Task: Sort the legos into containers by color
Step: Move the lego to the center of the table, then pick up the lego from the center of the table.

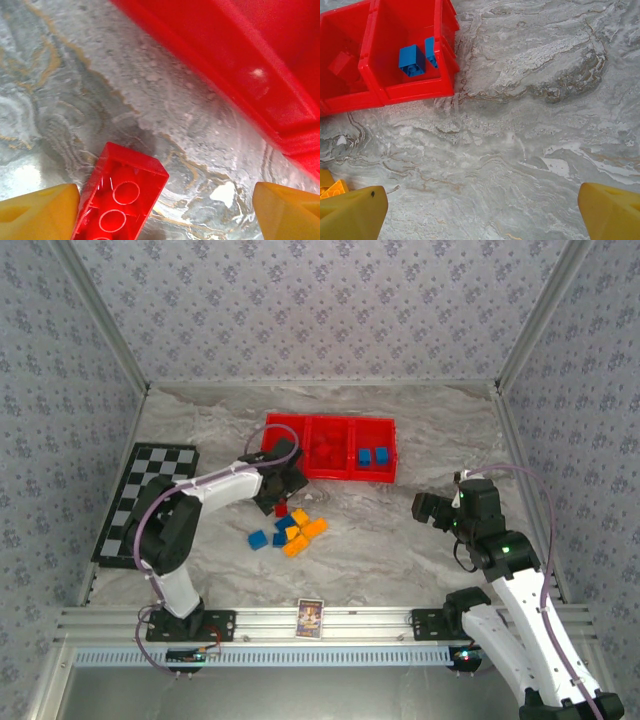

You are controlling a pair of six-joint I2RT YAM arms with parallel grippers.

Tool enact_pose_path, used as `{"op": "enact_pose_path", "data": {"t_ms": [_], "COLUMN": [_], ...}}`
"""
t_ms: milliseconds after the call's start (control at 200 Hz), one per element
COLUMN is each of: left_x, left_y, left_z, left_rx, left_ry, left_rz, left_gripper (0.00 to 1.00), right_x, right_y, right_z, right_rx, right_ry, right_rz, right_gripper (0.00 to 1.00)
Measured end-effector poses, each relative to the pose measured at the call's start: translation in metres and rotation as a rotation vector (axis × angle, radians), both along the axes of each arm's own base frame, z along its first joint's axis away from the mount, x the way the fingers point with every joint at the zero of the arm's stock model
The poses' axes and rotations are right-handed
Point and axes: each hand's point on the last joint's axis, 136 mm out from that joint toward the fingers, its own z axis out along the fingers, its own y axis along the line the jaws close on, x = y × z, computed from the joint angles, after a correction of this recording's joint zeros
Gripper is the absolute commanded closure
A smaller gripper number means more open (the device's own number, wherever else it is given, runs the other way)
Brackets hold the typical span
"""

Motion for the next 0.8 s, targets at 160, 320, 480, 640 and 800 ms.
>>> {"op": "enact_pose_path", "data": {"t_ms": [160, 320, 480, 640, 800], "left_x": [-0.008, -0.021, -0.028, -0.031, -0.032], "left_y": [0.002, 0.018, 0.027, 0.025, 0.024], "left_z": [0.0, -0.004, -0.006, -0.006, -0.006], "left_rx": [0.066, 0.168, 0.23, 0.245, 0.253], "left_ry": [0.022, 0.074, 0.095, 0.098, 0.097], "left_rz": [-0.148, -0.236, -0.288, -0.336, -0.36], "left_gripper": [0.1, 0.13, 0.17, 0.2, 0.25], "right_x": [0.0, 0.0, 0.0, 0.0, 0.0], "right_y": [0.0, 0.0, -0.001, -0.001, -0.001], "right_z": [0.0, 0.0, 0.0, 0.0, 0.0], "right_rx": [0.0, 0.0, 0.0, 0.0, 0.0], "right_ry": [0.0, 0.0, 0.0, 0.0, 0.0], "right_rz": [0.0, -0.001, -0.002, -0.003, -0.003], "right_gripper": [0.0, 0.0, 0.0, 0.0, 0.0]}}
